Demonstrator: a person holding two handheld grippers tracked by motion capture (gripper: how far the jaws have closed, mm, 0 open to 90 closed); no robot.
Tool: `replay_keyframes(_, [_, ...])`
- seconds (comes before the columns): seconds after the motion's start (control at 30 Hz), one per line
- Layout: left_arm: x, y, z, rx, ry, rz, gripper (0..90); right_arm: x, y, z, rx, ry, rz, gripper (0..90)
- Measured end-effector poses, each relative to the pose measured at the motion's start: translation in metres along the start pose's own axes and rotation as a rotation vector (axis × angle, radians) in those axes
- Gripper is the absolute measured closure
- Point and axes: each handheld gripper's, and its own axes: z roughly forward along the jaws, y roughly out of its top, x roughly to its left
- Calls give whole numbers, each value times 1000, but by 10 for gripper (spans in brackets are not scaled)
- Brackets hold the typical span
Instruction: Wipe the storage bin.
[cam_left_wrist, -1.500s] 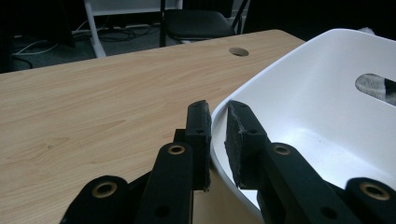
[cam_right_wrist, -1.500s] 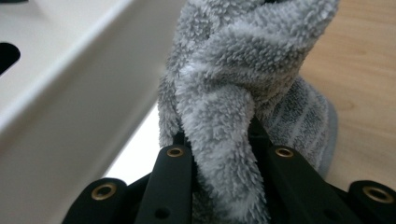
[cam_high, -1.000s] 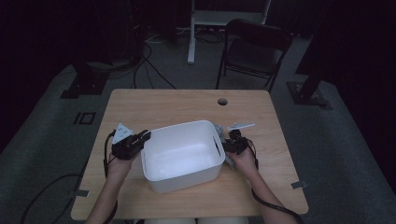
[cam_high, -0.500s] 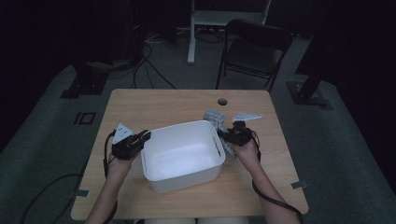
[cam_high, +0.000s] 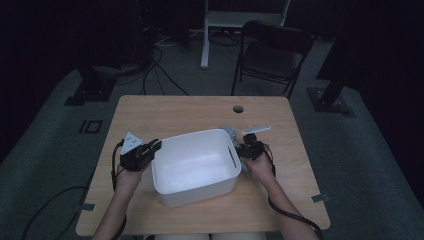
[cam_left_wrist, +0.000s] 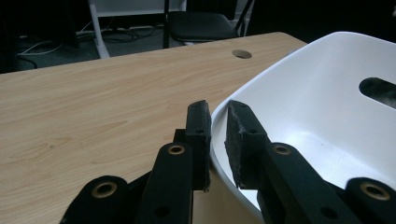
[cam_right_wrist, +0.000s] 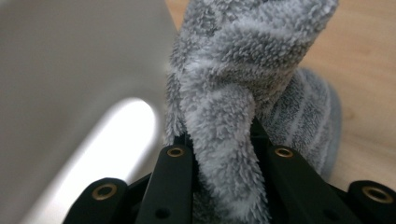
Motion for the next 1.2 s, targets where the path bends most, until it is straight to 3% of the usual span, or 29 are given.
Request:
replay_keyframes(0.07, [0,0,0,6,1,6,793,-4,-4,4,-1,17,24,786])
replay_keyframes(0.23, [1,0,-1,6,-7,11,793,-2,-2,2,13,3,13,784])
replay_keyframes(0.37, [1,1,-1,8,-9,15,793,1,1,-13,-27,4,7,783])
replay_keyframes(0.7, [1,0,-1,7,-7,15,792,13,-13,-69,-108,3,-14,781])
replay_keyframes(1.03, [1,0,-1,5,-4,12,792,47,-33,-131,-192,6,-55,780])
replay_keyframes(1.2, [1,0,-1,6,-5,12,792,58,-40,-148,-213,17,-55,779])
